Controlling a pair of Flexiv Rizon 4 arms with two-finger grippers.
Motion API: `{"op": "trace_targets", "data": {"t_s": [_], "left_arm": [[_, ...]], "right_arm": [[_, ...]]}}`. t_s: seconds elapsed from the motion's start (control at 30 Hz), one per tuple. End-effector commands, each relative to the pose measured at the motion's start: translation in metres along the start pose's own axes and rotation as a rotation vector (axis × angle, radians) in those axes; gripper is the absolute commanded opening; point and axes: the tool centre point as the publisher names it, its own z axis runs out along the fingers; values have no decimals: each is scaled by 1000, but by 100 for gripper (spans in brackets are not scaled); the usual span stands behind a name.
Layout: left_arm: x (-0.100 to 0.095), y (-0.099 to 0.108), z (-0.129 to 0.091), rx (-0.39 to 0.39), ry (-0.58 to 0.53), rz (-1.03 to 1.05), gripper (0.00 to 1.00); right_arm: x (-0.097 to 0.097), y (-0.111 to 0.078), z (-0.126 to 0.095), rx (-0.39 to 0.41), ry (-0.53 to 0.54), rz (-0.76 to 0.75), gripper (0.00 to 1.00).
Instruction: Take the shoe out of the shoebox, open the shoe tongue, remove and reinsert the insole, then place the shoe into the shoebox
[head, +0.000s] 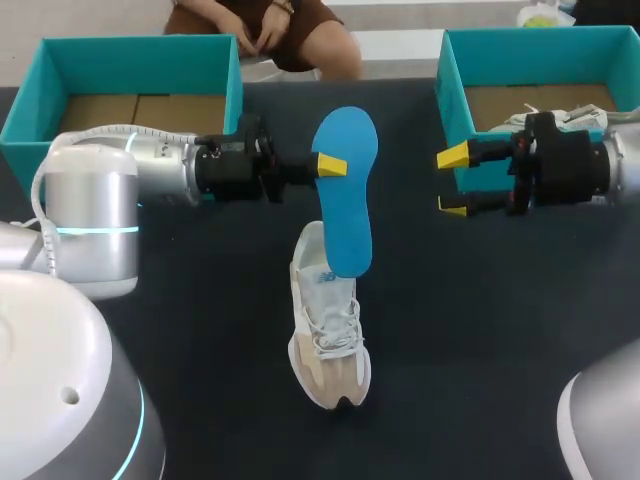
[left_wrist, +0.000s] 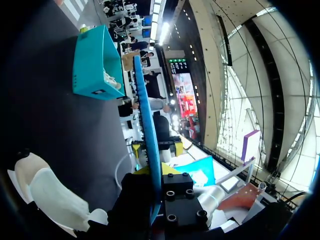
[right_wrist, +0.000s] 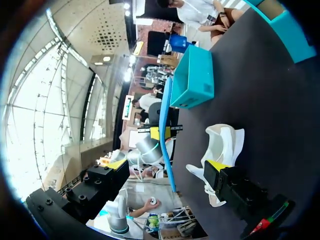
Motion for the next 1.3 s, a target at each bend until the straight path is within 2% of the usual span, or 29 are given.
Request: {"op": "trace_targets", "data": {"t_s": [0.03, 0.5, 0.57, 0.63, 0.77, 0.9, 1.03, 1.2, 1.3], "left_arm": [[0, 1, 0, -1, -2, 0, 0], [0, 1, 0, -1, -2, 0, 0], [-4, -1, -1, -47, -31, 122, 0], [-4, -4, 0, -54, -19, 229, 0], [11, -10, 1, -12, 17, 407, 0], [22, -12, -2, -30, 37, 603, 0], [29, -15, -7, -77, -13, 845, 0], [39, -23, -11, -66, -91, 1187, 0], [43, -27, -14, -73, -76, 1437, 0]], "right_arm": [[2, 6, 2, 1, -6, -3, 100], [2, 6, 2, 1, -6, -3, 100], [2, 6, 2, 1, -6, -3, 100], [2, 6, 2, 1, -6, -3, 100], [2, 6, 2, 1, -6, -3, 100], [2, 6, 2, 1, -6, -3, 100], [2, 6, 2, 1, -6, -3, 100], [2, 6, 2, 1, -6, -3, 100], [2, 6, 2, 1, -6, -3, 100]]}}
